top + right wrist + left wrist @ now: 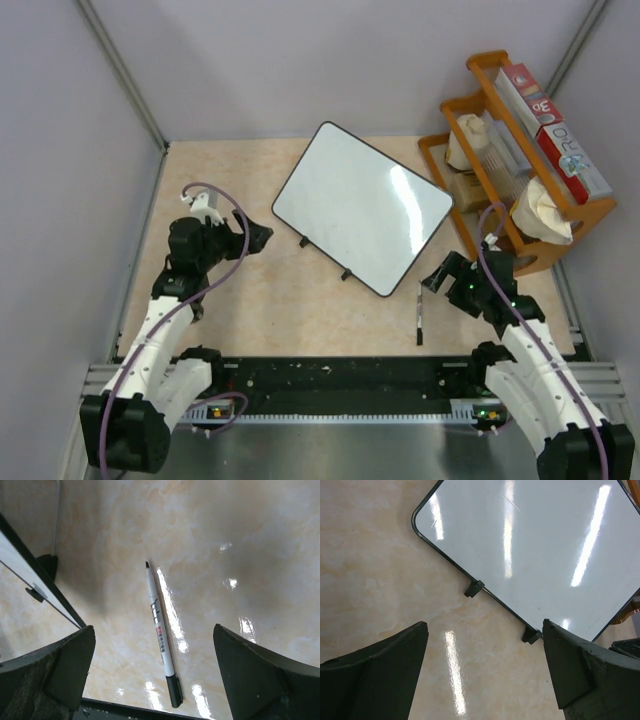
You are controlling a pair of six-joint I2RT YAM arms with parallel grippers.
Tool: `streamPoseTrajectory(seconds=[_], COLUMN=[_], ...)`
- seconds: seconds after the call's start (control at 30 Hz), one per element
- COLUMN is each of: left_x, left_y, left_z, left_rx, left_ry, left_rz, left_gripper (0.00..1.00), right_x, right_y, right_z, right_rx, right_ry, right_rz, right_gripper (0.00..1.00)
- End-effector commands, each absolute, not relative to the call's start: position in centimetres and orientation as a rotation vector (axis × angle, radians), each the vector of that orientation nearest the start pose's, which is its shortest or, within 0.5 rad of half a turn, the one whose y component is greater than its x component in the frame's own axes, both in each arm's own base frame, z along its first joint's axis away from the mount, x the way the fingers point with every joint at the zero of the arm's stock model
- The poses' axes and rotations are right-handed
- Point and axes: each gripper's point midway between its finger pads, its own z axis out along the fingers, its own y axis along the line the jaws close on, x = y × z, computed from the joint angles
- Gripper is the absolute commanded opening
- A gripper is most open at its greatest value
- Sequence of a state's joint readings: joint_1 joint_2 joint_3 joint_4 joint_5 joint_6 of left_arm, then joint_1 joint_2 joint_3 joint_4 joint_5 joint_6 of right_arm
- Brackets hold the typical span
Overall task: Write a sentence on the whiteboard
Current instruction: Pick up the whiteboard marker at the center of the board.
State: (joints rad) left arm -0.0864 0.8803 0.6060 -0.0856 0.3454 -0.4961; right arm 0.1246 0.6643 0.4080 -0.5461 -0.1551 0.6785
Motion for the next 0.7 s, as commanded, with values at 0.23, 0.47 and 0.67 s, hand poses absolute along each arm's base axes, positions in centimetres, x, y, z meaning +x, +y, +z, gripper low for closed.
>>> streamPoseTrajectory(seconds=[0.23, 0.47, 0.67], left_x=[30.6, 30.0, 30.3], left_y=[-13.2, -15.9, -19.0], left_z=[23.1, 23.4, 26.9], left_rx=[0.021, 0.160, 0.272], left_ry=[1.934, 1.981, 1.955], left_rz=[-0.861, -0.827, -0.823], left_gripper=[0.99, 0.99, 0.99], right_x=[18.3, 16.4, 15.4], right_y=[9.7, 9.3, 9.7], right_z=[6.1, 4.6, 3.4], right_rx=[0.597, 0.601, 0.568], right_ry=[2.534, 2.573, 2.607], right_rz=[0.539, 0.432, 0.419], right_gripper=[0.99, 0.95, 0.79])
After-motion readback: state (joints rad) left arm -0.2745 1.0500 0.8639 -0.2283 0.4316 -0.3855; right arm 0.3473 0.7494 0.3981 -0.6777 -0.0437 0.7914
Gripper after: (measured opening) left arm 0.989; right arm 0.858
